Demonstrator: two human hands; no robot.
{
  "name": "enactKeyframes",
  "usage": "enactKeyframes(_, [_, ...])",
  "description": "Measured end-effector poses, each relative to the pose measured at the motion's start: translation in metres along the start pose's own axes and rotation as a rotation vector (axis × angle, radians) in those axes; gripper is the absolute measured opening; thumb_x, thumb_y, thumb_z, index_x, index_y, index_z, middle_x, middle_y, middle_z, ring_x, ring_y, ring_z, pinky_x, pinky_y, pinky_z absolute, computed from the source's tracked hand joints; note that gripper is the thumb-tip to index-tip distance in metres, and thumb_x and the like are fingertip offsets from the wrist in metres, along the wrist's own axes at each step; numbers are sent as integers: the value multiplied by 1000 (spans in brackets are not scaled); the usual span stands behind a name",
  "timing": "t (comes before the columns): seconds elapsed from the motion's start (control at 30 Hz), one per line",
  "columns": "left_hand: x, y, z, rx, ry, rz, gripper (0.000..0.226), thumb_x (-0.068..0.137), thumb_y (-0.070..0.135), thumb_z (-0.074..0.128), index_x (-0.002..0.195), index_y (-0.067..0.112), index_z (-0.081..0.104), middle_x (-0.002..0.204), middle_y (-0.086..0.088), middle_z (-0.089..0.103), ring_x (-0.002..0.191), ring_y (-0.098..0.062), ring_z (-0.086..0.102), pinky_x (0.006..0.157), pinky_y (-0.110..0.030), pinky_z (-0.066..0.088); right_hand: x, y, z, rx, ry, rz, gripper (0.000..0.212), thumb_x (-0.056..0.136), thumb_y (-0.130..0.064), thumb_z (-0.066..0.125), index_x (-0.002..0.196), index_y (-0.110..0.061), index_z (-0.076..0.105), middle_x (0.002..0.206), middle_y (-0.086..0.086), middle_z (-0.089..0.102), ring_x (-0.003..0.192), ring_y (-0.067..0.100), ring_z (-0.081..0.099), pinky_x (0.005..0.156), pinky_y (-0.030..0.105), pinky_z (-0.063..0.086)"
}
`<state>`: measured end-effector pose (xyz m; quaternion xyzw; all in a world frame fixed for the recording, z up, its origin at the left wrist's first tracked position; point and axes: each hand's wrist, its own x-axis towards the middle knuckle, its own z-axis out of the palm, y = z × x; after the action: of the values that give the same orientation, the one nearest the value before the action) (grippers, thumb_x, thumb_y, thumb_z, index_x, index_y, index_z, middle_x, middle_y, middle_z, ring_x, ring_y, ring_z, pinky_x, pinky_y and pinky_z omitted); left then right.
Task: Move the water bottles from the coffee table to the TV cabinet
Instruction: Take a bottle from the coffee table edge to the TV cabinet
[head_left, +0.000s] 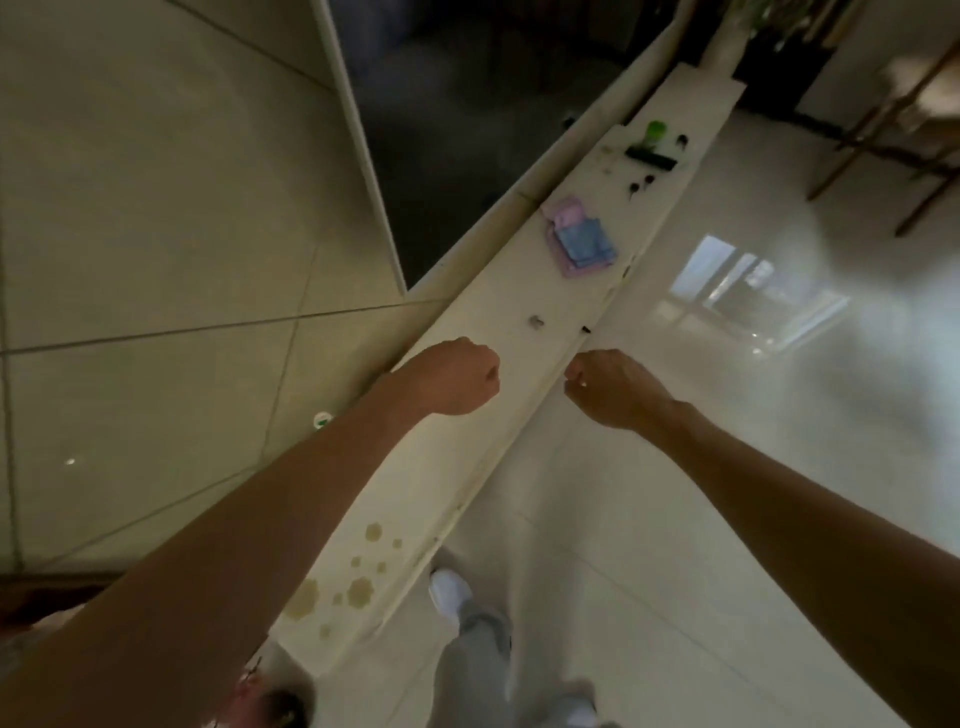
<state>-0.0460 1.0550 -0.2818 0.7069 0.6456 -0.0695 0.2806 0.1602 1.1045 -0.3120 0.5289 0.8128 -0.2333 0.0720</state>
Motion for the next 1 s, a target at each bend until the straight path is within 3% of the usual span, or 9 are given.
enactKeyframes(0.07, [-3,40,12,54,-58,41,31,101,27,41,109,7,65,103,-9,69,89,-24,65,63,-30,46,-37,27,0,55,41,36,35,99,-27,47,128,-11,58,130,9,60,117,25,57,98,38,48])
enactKeyframes(0.2, [-11,126,38,117,-127,134,30,99,28,46,111,9,66,110,-12,69,95,-26,65,83,-37,54,-119,84,0,114,140,86,36,99,-27,48,129,-11,57,128,7,61,114,22,59,95,34,47])
enactKeyframes(0.4, [-34,264,65,220,-132,335,30,99,27,48,115,10,67,117,-12,67,105,-28,62,84,-30,46,-248,170,0,148,267,281,35,97,-27,50,124,-9,61,123,9,64,110,25,62,94,36,49])
enactKeyframes(0.57, [-42,362,93,357,-154,497,29,98,32,48,112,14,66,115,-11,66,102,-28,62,84,-33,48,-341,234,7,253,224,539,34,89,-27,50,96,0,70,100,14,73,87,30,69,78,43,58])
enactKeyframes(0.63, [-45,396,103,414,-178,572,29,98,32,47,111,15,67,114,-10,67,101,-28,62,84,-33,48,-375,254,11,327,168,613,36,90,-28,53,98,4,68,99,18,73,90,34,69,81,48,57])
enactKeyframes(0.73, [-50,446,120,463,-246,705,28,98,31,48,109,15,68,113,-9,69,103,-27,63,87,-33,48,-423,280,16,451,104,696,36,92,-30,58,96,2,73,94,11,75,90,27,69,85,41,56])
enactKeyframes(1.0, [-46,581,151,582,-349,982,29,100,31,47,111,13,66,112,-7,68,103,-25,61,84,-31,45,-528,331,10,508,279,964,36,95,-32,54,106,-3,72,106,9,72,94,24,66,88,38,53])
